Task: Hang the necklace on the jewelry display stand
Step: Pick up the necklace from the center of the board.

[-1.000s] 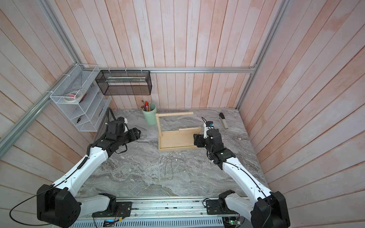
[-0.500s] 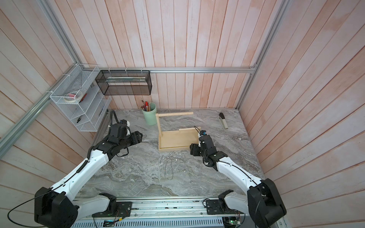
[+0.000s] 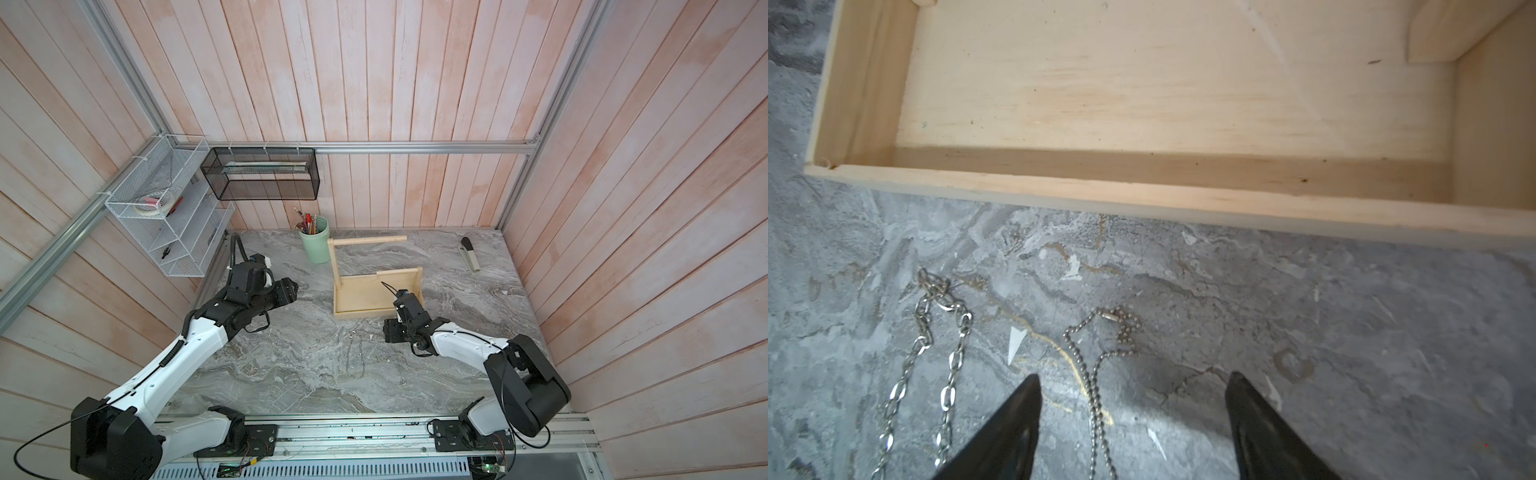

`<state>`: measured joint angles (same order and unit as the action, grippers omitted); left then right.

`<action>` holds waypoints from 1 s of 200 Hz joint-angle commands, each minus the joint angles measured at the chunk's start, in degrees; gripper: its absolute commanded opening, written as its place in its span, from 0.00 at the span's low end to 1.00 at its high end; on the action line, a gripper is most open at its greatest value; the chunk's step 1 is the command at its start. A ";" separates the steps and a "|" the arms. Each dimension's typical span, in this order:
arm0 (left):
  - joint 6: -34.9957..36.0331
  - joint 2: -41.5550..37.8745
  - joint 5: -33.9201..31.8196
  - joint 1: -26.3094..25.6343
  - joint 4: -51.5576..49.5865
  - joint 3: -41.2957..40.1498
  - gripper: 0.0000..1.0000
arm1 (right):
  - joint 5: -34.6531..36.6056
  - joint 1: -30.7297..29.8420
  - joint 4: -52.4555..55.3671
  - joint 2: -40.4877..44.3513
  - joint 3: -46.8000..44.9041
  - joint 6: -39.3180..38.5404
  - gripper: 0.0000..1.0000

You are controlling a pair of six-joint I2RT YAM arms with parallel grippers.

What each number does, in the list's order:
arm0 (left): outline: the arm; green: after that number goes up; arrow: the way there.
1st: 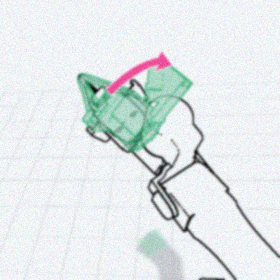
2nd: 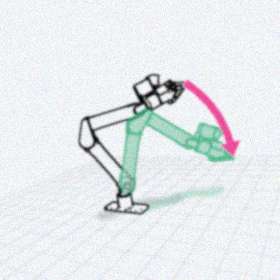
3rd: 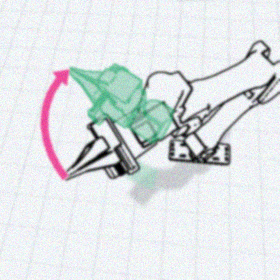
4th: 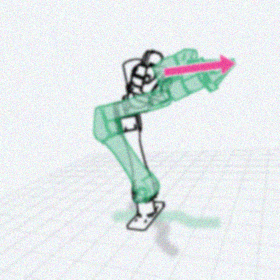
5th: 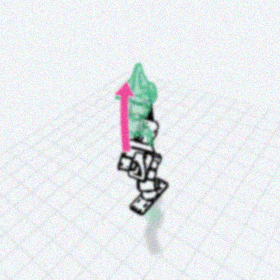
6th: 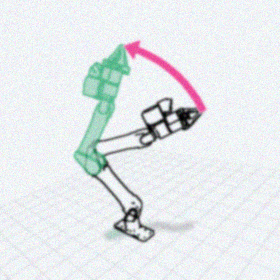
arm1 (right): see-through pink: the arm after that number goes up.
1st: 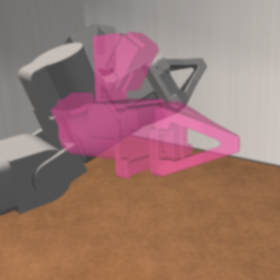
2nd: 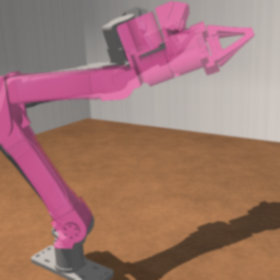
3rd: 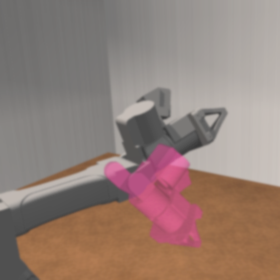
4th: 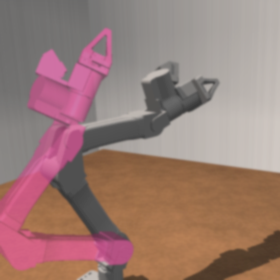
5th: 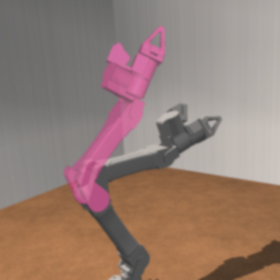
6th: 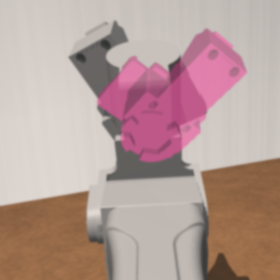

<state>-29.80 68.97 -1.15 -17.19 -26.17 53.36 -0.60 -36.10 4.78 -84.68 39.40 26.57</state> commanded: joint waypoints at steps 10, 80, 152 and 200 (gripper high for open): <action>-0.44 -0.67 -2.10 -0.12 -0.27 -0.93 0.75 | -1.47 -0.75 1.29 -3.41 2.78 -0.82 0.70; 0.09 -0.65 -3.08 -0.12 -0.12 -1.32 0.75 | 1.60 -3.98 6.42 -9.07 4.76 -1.17 0.68; 0.80 -0.72 -3.65 0.22 -0.30 -0.94 0.75 | 3.03 -6.23 14.90 -14.23 8.01 0.97 0.50; 1.13 -0.05 -3.07 0.75 0.07 -0.67 0.75 | 3.43 -9.64 19.23 -16.01 8.39 3.82 0.52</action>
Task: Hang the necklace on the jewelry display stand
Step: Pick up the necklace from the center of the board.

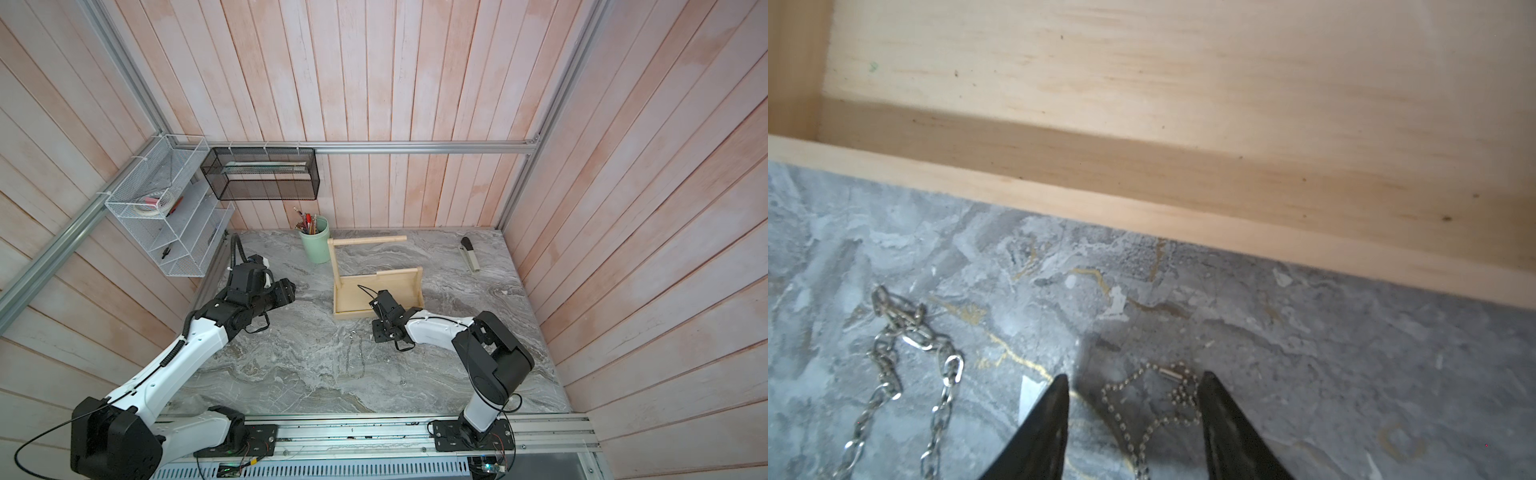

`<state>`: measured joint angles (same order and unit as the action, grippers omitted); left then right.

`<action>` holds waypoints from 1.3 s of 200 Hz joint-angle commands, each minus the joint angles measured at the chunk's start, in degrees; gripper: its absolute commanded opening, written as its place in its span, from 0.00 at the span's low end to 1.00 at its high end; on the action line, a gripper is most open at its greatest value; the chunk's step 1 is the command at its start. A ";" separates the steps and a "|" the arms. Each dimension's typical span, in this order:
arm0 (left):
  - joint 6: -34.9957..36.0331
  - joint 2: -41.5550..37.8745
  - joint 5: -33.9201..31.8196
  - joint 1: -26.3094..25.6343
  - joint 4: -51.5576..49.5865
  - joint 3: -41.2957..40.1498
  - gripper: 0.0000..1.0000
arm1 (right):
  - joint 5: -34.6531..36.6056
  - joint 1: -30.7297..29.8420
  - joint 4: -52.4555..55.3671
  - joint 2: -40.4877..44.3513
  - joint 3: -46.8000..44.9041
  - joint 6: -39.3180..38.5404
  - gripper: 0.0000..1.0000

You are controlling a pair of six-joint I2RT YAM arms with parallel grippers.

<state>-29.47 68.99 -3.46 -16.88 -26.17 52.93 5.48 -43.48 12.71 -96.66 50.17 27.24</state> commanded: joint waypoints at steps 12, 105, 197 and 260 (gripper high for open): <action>0.82 -0.08 -0.69 0.38 0.16 -0.20 0.75 | -2.45 -3.03 11.99 -4.47 -2.45 3.63 0.52; 0.73 -0.76 -0.39 1.75 0.30 -0.98 0.75 | -2.00 -3.36 14.30 -7.60 -3.27 4.91 0.21; 0.13 -1.45 -0.18 2.40 0.55 -1.38 0.75 | 0.53 -3.77 21.87 -3.71 3.21 2.38 0.00; -0.23 -1.51 -0.01 2.56 0.69 -1.97 0.75 | 3.55 -4.57 27.11 1.34 8.03 2.46 0.00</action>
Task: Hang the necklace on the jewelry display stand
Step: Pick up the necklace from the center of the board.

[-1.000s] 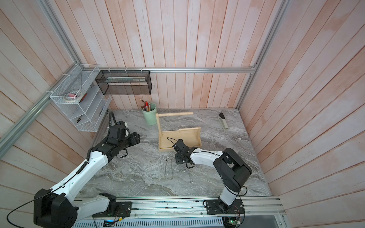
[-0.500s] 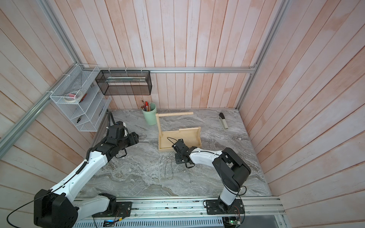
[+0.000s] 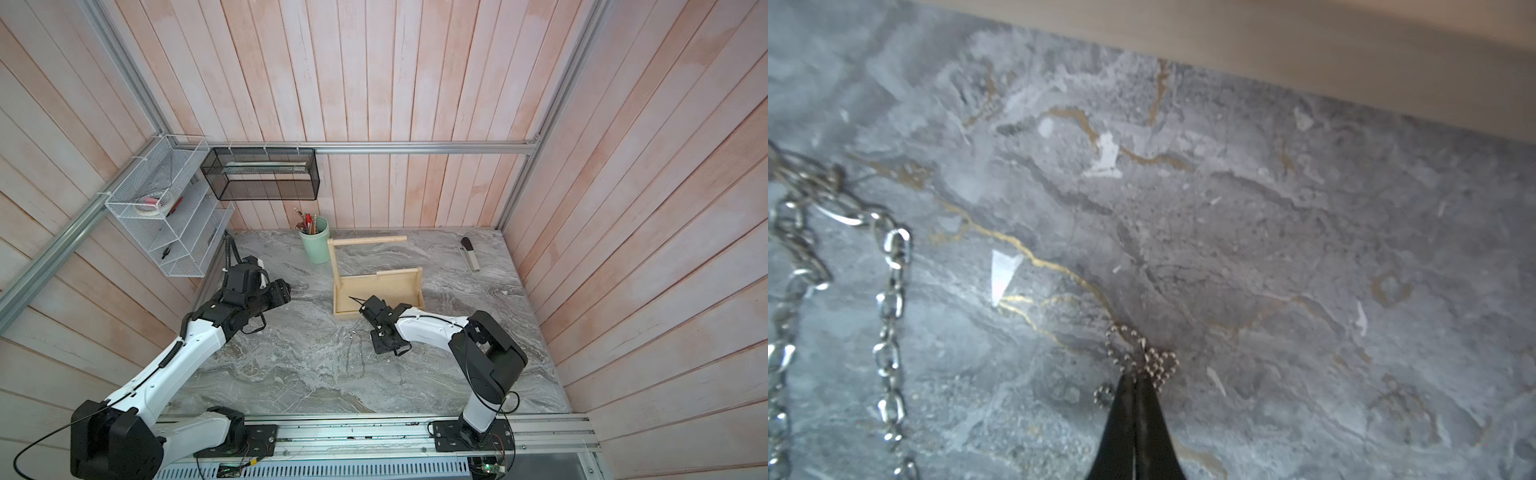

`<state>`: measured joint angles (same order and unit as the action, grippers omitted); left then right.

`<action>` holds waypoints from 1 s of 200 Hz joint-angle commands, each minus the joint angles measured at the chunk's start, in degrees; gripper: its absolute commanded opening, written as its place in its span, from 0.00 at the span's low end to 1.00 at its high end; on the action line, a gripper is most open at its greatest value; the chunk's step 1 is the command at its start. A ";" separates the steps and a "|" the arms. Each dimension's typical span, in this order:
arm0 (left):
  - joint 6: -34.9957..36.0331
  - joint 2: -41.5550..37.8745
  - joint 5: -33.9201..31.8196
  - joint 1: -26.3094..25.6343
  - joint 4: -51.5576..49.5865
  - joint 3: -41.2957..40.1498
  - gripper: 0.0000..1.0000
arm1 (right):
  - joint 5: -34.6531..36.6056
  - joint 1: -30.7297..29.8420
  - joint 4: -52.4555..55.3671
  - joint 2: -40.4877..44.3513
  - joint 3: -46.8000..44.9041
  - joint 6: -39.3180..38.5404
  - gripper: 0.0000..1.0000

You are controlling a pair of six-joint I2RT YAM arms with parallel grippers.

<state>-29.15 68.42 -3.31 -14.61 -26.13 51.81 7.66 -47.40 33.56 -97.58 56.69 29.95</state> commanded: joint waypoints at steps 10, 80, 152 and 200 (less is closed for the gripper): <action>-0.65 -0.92 -0.18 0.26 0.73 -0.89 0.75 | 1.76 -0.64 6.53 2.81 1.67 -0.16 0.00; -0.82 -0.70 0.32 0.29 0.73 -1.10 0.75 | 3.78 -1.06 8.53 6.32 4.21 0.27 0.00; 0.48 -0.68 5.37 0.24 2.48 -1.51 0.74 | 4.57 -1.37 11.06 8.43 7.77 -0.02 0.00; 3.71 -0.56 13.61 -3.23 5.29 -1.24 0.71 | 7.71 -2.26 17.28 10.24 18.84 -2.39 0.00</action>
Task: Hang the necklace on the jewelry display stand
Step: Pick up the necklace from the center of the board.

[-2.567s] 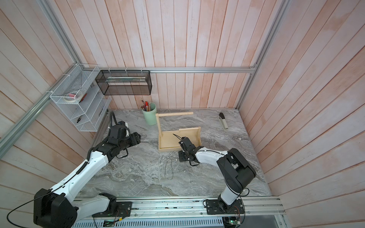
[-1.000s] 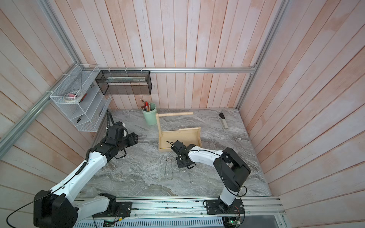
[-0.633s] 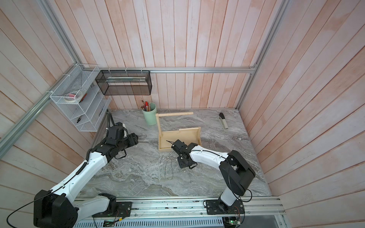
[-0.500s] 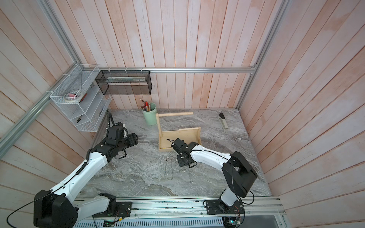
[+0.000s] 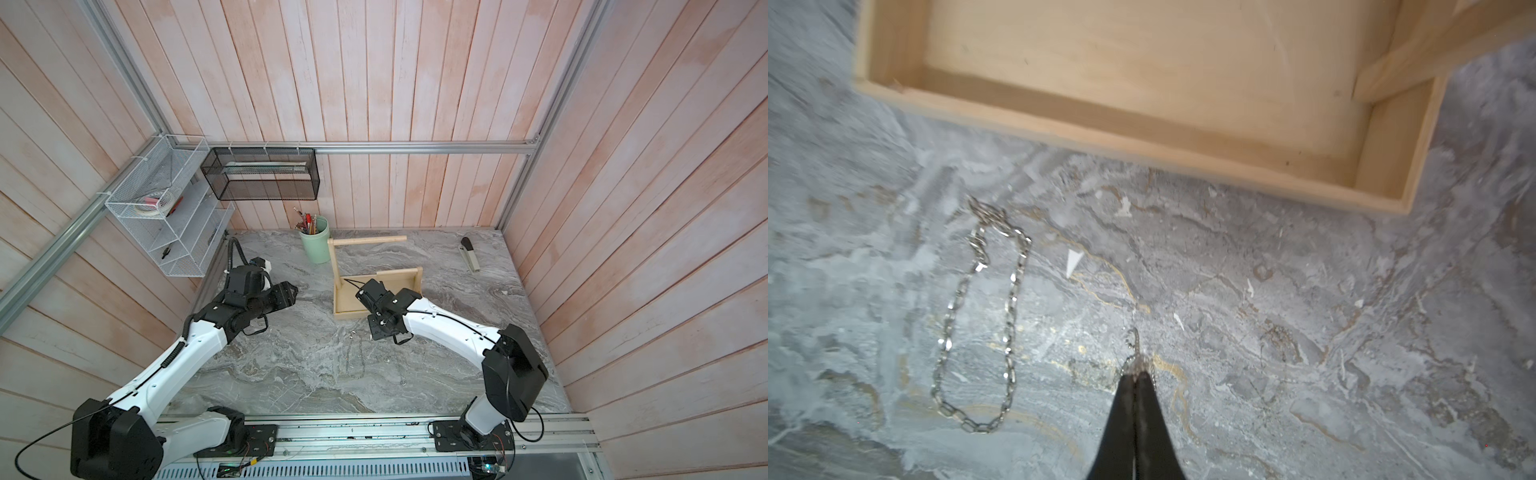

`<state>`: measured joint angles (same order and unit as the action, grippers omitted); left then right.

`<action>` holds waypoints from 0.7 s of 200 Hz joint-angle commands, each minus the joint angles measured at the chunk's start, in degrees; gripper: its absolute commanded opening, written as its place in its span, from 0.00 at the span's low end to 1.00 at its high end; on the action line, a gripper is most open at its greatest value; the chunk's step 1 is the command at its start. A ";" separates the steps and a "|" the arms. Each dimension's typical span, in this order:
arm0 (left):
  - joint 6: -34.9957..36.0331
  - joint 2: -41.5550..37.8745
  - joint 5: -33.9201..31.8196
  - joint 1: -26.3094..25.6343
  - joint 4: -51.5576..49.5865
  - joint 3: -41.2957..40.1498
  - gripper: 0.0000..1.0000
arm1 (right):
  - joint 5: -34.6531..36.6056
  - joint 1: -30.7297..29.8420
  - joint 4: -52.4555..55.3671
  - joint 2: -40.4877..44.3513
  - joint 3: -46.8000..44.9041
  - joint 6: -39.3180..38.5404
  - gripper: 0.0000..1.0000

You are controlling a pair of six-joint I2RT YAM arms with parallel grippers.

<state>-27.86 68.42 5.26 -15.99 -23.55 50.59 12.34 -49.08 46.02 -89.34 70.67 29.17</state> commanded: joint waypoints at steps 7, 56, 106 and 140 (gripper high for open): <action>2.78 -0.48 5.79 -2.46 2.87 0.23 0.72 | 3.26 -0.76 5.62 2.15 6.09 -1.82 0.00; 5.29 -0.93 11.12 -6.69 4.94 1.98 0.72 | 4.14 -1.59 9.06 3.29 12.92 -2.49 0.00; 7.20 0.12 13.86 -11.94 7.36 5.48 0.71 | 5.50 -1.72 10.94 3.92 19.31 -4.83 0.00; 7.86 0.11 15.51 -14.97 9.43 6.75 0.71 | 6.22 -1.72 10.84 3.47 24.11 -6.48 0.00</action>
<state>-21.98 68.47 18.37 -29.17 -17.04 55.18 16.71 -50.50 55.13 -86.74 91.15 24.69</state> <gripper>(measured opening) 0.713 0.044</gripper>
